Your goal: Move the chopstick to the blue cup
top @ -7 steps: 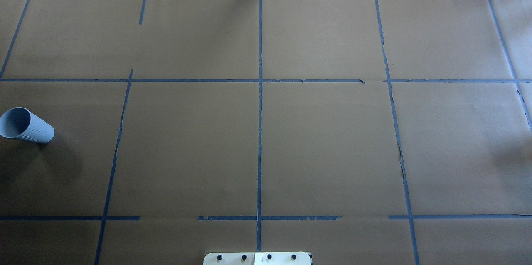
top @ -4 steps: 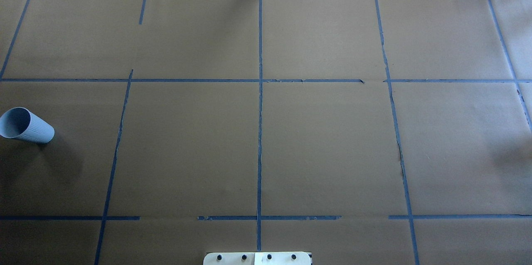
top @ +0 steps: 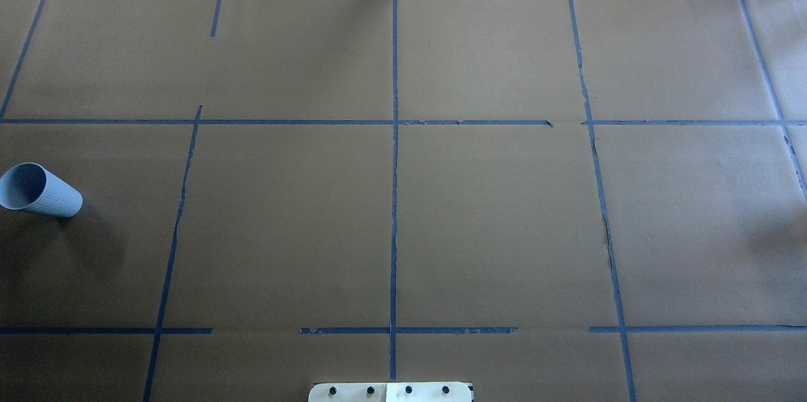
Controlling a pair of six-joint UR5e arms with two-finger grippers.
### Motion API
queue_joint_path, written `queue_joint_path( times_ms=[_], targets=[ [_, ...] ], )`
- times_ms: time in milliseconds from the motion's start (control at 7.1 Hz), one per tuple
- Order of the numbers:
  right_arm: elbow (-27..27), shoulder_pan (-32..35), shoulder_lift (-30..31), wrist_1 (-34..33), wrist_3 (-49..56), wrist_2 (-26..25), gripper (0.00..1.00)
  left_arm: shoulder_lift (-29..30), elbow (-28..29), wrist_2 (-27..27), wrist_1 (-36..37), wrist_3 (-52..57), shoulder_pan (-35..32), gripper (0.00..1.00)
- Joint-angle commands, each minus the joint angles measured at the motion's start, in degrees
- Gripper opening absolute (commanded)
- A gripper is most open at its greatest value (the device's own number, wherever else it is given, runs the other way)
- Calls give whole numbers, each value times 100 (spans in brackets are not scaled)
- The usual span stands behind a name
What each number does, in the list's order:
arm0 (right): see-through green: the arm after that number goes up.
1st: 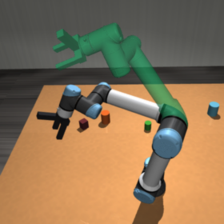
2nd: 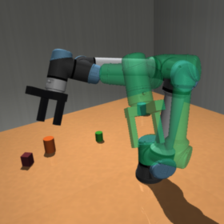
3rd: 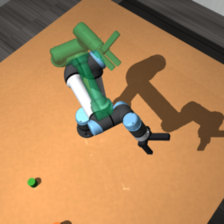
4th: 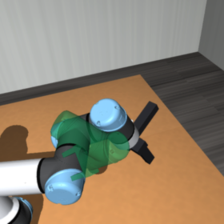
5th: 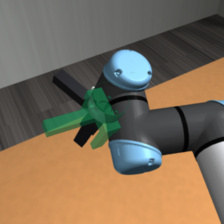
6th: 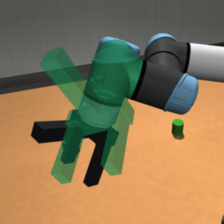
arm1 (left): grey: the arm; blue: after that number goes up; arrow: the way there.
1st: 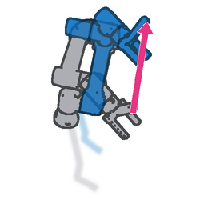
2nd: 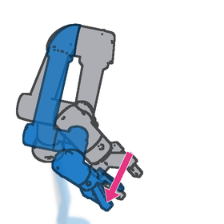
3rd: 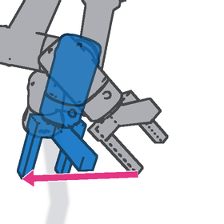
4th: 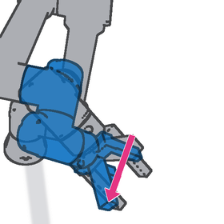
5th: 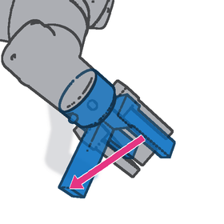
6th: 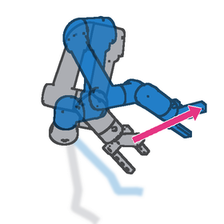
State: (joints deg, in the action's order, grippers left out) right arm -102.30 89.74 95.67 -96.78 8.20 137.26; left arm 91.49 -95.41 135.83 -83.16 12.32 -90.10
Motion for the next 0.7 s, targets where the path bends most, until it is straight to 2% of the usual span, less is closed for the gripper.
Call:
queue_joint_path(
  times_ms=[0, 141, 282, 423, 563],
  targets=[
    [-1, 0, 22, 1, 50, 3, 100, -87, 5, 22, -244, -184, 27, 100],
    [-10, 0, 30, 1, 24, 12, 100, -122, 22, 39, -288, -168, 88, 100],
    [-10, 0, 22, 1, -2, 12, 100, -166, 5, 40, -715, -212, 202, 100],
    [-10, 0, 22, 1, -11, 12, 100, -271, 22, 57, -1050, -491, 377, 100],
    [-10, 0, 4, 1, -11, 20, 100, -281, 31, 75, -1427, -1085, 822, 100]
  ],
)
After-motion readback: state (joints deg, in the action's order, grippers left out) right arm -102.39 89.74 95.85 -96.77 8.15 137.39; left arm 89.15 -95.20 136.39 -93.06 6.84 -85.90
